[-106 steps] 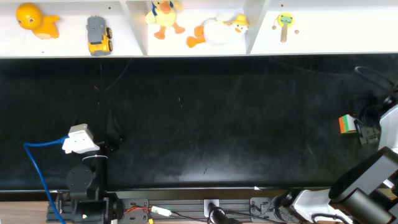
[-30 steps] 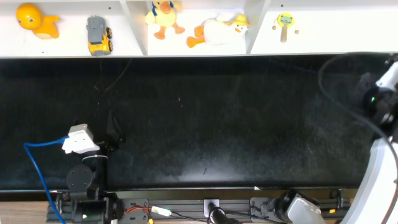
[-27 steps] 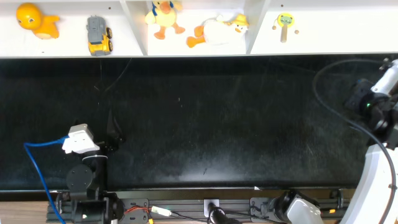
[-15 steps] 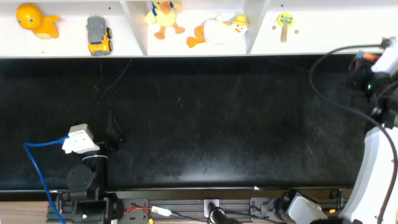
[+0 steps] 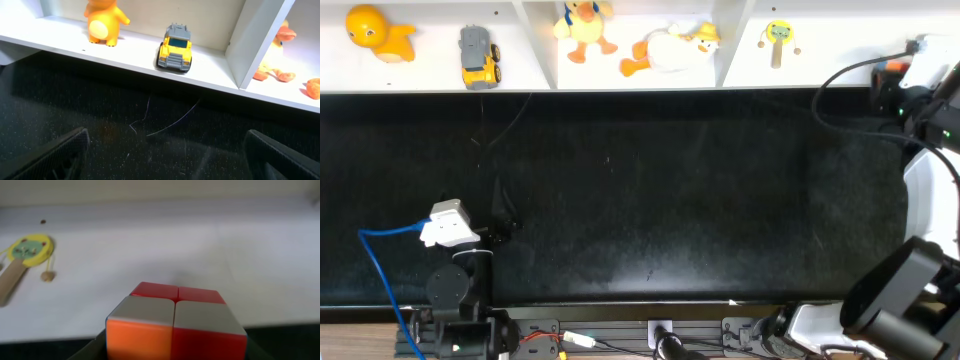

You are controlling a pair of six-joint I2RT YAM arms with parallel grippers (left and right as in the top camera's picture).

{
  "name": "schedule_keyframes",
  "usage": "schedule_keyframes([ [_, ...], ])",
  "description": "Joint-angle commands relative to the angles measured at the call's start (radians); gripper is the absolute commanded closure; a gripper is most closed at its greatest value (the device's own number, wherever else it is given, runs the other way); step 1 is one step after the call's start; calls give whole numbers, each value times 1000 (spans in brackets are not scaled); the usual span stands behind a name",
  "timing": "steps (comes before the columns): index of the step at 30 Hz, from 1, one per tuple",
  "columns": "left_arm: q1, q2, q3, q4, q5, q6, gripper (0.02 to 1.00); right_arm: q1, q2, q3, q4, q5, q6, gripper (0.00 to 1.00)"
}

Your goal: Store Toys

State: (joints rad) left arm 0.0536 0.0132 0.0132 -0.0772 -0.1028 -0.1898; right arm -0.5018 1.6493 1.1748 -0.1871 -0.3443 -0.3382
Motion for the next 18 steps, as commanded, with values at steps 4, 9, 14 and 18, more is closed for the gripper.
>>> schedule_keyframes([
  [4, -3, -10, -5, 4, -11, -21, 23, 8, 32, 6, 223, -22, -59, 952],
  [9, -3, -10, -5, 4, -11, -21, 20, 20, 93, 6, 331, -29, -58, 954],
  [14, -3, -10, -5, 4, -11, -21, 23, 37, 164, 6, 454, -80, -58, 954],
  [18, -3, -10, -5, 4, -11, -21, 23, 48, 215, 6, 515, -102, -50, 954],
])
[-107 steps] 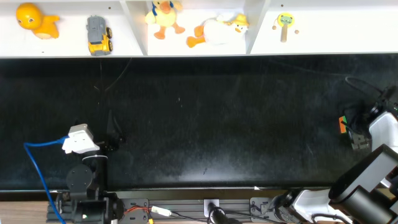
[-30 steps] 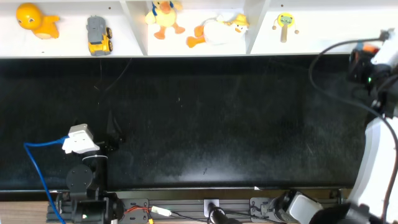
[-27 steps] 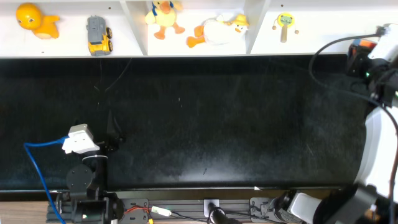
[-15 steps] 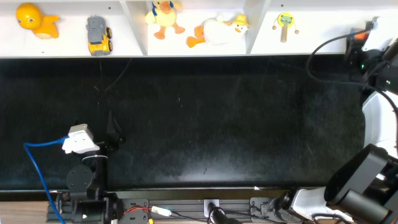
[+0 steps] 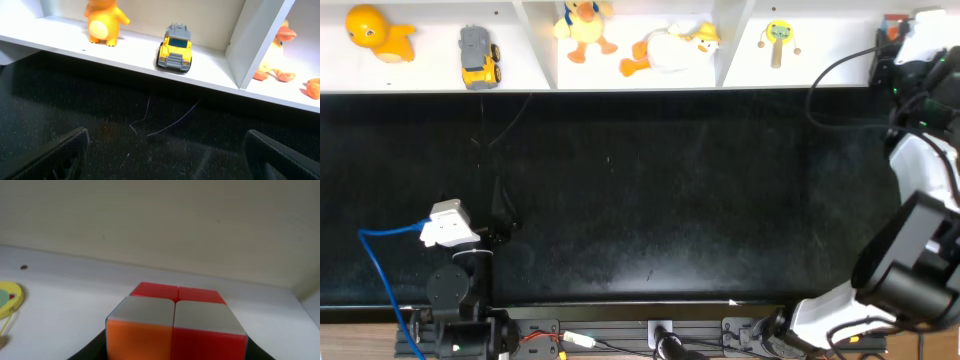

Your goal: Store Toys

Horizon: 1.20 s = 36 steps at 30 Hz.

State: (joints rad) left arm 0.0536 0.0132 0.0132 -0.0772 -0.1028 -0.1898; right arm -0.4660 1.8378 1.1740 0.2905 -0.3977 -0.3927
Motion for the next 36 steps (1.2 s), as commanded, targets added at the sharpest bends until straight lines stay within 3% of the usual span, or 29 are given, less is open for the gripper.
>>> schedule_keyframes([
  [1, -3, -10, -5, 4, -11, -21, 20, 14, 37, 6, 47, -68, 5, 950],
  [4, -3, -10, -5, 4, -11, -21, 20, 15, 62, 6, 77, -139, 47, 952],
  [8, -3, -10, -5, 4, -11, -21, 20, 15, 107, 6, 114, -154, 143, 954],
  [11, -3, -10, -5, 4, -11, -21, 20, 15, 136, 6, 130, -194, 155, 956],
  [22, -3, -10, -5, 4, -11, -21, 20, 14, 177, 6, 122, -196, 192, 956],
  [30, -3, -10, -5, 4, -11, -21, 20, 14, 177, 6, 79, -188, 225, 522],
  [35, -3, -10, -5, 4, -11, -21, 20, 14, 172, 6, 77, -185, 268, 137],
  [36, -3, -10, -5, 4, -11, -21, 20, 14, 168, 6, 73, -185, 279, 3],
])
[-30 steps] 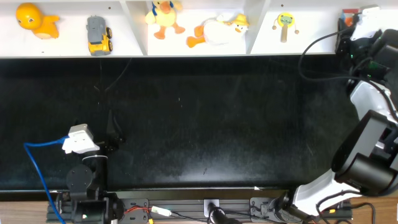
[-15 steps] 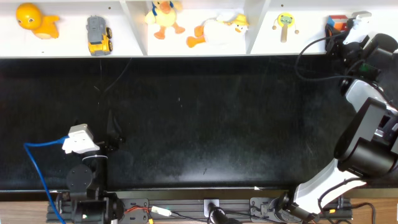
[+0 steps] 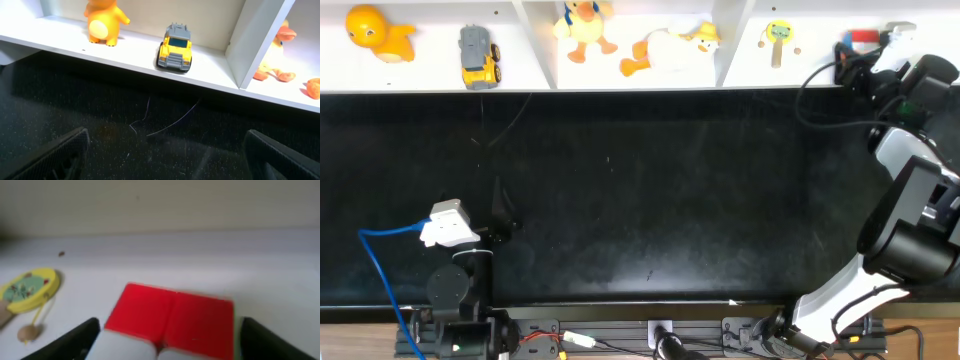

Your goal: Store Toys

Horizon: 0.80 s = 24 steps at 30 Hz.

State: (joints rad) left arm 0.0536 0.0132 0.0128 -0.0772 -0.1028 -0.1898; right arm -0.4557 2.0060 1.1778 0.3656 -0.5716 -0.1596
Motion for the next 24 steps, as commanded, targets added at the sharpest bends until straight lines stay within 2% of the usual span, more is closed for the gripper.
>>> schedule_keyframes([
  [1, -3, -10, -5, 4, -11, -21, 20, 3, -6, 3, -5, -4, 54, 3],
  [5, -3, -10, -5, 4, -11, -21, 20, 4, -56, 3, -66, 58, 55, 3],
  [11, -3, -10, -5, 4, -11, -21, 20, 6, -199, 3, -264, 159, 48, 3],
  [18, -3, -10, -5, 4, -11, -21, 20, 6, -446, 3, -603, 357, 48, 5],
  [21, -3, -10, -5, 4, -11, -21, 20, 6, -544, 3, -755, 394, 52, 5],
  [24, -3, -10, -5, 4, -11, -21, 20, 6, -622, 3, -900, 397, 52, 5],
])
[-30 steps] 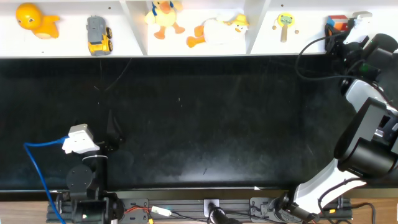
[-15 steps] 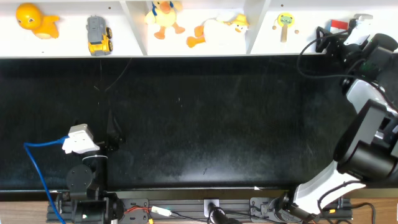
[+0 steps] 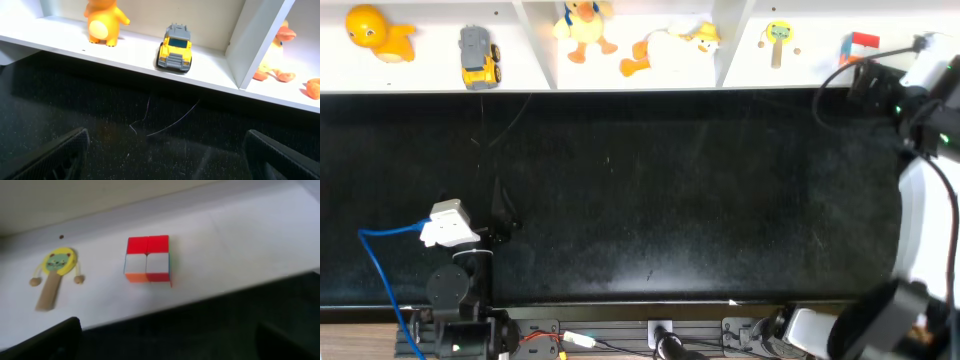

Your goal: Store Toys

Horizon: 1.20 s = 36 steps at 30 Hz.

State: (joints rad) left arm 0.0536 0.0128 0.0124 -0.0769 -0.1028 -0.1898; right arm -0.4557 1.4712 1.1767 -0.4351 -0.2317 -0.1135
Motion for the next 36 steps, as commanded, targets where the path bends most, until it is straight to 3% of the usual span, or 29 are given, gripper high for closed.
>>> schedule_keyframes([
  [1, -3, -10, -4, 4, -11, -21, 20, 6, -109, 4, -144, 57, 6, 5],
  [10, -3, -10, -4, 4, -11, -21, 20, 76, -297, 4, -387, 32, 0, 5],
  [18, -3, -10, -4, 4, -11, -21, 20, 233, -409, 4, -512, -129, -22, 5],
  [22, -3, -10, -4, 3, -11, -21, 20, 278, -412, 4, -529, -184, 89, 5],
  [36, -3, -10, -5, 4, -11, -21, 20, 279, -392, 4, -475, -137, 46, 5],
])
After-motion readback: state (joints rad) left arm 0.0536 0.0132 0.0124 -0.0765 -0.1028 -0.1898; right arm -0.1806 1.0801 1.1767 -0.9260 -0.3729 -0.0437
